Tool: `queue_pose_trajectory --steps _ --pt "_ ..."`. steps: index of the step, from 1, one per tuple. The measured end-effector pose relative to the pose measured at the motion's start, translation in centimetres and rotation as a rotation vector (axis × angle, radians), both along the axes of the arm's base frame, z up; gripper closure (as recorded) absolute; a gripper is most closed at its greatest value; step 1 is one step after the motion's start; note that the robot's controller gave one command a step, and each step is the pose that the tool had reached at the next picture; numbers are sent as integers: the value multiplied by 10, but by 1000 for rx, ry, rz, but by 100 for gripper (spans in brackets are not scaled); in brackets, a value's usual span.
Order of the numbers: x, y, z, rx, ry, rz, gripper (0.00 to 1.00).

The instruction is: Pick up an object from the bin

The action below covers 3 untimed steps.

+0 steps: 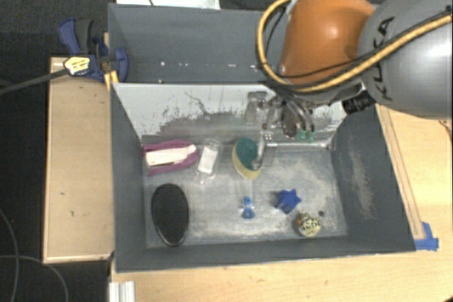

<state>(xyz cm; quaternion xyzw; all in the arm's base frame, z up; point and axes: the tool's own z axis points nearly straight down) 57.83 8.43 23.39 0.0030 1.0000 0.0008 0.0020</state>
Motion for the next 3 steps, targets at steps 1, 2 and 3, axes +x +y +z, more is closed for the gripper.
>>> queue_pose_trajectory --steps 1,2,3 --pt "-9 -28 -46 -2 4 314 0" --pt "-19 -20 -102 -1 6 458 0" --pt "0 -25 -161 1 -9 587 0"
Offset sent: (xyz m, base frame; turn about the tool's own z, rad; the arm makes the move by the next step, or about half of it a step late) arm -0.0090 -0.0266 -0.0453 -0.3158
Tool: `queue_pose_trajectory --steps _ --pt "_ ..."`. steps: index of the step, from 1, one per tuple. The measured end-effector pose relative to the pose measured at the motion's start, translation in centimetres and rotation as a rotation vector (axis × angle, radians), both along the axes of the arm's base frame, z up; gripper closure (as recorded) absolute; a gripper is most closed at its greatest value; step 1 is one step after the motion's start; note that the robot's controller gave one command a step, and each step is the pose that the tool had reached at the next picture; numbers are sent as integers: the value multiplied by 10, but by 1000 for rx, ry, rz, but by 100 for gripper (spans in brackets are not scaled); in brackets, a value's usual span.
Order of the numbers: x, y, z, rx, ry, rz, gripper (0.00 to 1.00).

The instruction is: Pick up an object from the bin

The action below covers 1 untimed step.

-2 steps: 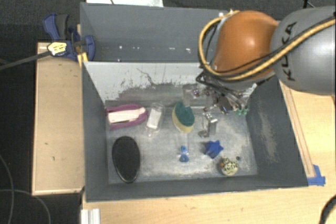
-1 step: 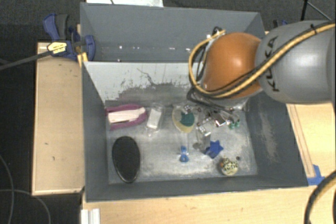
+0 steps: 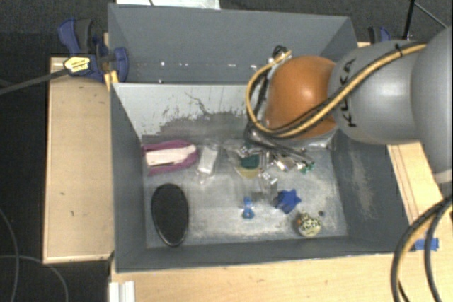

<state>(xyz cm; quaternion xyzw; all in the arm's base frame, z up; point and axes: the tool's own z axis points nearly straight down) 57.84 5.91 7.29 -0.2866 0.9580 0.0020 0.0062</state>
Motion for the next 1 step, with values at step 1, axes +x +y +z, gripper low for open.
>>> queue_pose_trajectory --steps 1 --pt "2 -1 3 -2 -5 -3 100"
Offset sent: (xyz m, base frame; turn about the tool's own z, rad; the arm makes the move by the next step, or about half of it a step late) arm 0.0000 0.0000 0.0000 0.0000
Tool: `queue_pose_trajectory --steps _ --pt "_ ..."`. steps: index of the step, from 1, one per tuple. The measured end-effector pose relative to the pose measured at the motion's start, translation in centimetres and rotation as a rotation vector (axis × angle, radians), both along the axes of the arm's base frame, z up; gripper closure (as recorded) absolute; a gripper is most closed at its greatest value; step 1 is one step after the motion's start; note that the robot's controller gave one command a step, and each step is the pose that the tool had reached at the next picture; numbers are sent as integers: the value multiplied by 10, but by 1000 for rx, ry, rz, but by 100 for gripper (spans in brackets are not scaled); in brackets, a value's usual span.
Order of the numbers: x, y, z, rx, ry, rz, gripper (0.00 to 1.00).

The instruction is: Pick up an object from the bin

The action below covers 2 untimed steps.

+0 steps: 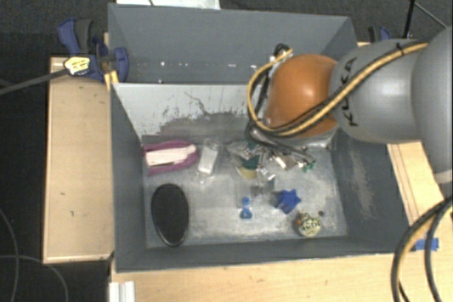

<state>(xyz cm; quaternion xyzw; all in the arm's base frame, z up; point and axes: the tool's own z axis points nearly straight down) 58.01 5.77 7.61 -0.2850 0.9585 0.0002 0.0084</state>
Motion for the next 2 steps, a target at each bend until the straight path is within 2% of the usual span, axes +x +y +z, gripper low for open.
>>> queue_pose_trajectory --steps 1,2 --pt "10 14 110 -3 4 2 100" --pt "-25 65 165 0 7 17 100"
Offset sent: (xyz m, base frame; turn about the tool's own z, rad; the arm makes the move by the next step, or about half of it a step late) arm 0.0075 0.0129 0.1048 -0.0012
